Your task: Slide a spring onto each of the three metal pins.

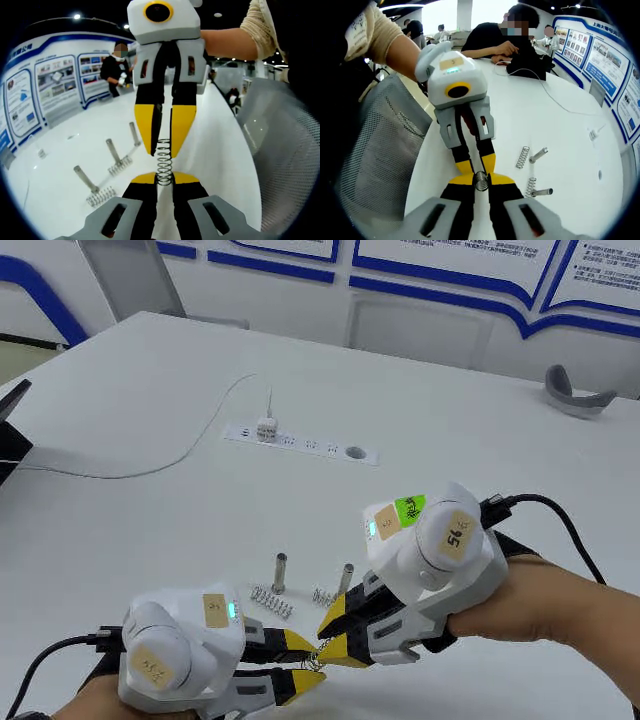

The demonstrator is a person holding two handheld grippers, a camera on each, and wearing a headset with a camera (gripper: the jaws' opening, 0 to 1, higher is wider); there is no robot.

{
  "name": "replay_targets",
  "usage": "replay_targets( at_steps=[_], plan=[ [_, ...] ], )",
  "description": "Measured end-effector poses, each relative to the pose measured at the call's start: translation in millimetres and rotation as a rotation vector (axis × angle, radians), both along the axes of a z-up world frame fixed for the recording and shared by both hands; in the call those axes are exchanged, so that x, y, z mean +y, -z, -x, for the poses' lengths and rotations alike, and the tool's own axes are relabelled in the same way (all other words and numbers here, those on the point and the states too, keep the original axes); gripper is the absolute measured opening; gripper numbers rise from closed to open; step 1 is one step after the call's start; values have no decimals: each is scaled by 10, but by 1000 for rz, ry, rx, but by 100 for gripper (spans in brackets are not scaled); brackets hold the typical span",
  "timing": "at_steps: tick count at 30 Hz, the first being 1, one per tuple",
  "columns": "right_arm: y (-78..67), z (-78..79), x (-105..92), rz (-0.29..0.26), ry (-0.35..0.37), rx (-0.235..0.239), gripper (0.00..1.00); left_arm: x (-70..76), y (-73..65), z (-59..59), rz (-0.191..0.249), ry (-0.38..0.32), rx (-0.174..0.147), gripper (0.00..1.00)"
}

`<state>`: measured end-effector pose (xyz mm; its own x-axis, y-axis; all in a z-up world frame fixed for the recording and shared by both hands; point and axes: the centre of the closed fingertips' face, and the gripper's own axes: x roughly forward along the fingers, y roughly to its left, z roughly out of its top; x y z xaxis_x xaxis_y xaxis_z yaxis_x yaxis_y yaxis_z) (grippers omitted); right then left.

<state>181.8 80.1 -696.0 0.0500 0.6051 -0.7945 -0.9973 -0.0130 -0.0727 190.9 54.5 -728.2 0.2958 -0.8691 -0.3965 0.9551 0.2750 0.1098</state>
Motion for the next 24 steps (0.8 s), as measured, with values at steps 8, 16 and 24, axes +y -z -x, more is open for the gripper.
replay_targets(
  at_steps=[8, 16, 24],
  plan=[
    [8, -11, -29, -1, 12, 0, 12, 0, 3, -6, 16, -10, 8, 10],
    [53, -42, -109, 4, 47, 15, 15, 4, -8, -17, 29, -21, 11, 10],
    [58, -46, -63, 11, 45, 11, 12, 0, -12, -26, 31, -24, 12, 10]
  ],
)
